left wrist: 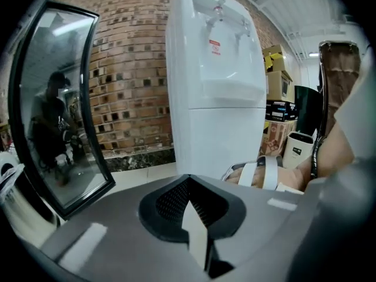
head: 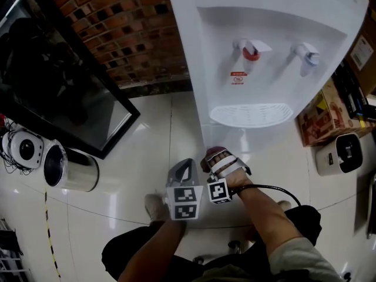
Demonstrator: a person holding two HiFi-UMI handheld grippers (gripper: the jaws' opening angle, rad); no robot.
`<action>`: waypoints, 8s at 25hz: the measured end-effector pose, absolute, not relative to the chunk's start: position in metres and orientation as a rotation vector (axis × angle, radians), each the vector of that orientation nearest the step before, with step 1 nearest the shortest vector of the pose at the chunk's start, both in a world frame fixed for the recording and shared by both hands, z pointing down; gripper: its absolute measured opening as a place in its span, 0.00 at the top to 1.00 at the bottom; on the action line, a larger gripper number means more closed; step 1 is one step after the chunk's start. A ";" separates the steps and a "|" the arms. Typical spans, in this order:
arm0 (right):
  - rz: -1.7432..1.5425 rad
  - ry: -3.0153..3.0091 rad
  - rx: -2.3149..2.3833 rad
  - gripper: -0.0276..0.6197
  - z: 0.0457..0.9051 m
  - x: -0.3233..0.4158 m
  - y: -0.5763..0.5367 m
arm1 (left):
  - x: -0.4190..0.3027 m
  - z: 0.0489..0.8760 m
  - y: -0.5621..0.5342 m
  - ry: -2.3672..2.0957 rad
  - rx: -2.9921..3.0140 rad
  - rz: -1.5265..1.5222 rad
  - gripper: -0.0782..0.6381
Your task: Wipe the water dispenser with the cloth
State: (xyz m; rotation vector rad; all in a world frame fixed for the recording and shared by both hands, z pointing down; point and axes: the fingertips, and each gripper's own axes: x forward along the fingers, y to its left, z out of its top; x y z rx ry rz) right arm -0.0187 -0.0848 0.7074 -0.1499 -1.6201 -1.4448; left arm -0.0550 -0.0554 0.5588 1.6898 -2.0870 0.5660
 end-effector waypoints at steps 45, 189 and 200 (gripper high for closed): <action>-0.359 -2.024 0.811 0.82 0.702 0.147 -0.221 | 0.026 0.664 -0.141 -1.967 1.670 0.706 0.89; -0.252 -2.949 1.263 0.81 0.199 0.220 -0.157 | 0.117 0.265 -0.117 -1.963 2.448 0.091 0.89; -0.257 -2.998 1.115 0.81 0.191 0.227 -0.177 | 0.151 0.288 -0.161 -1.981 2.427 0.245 0.89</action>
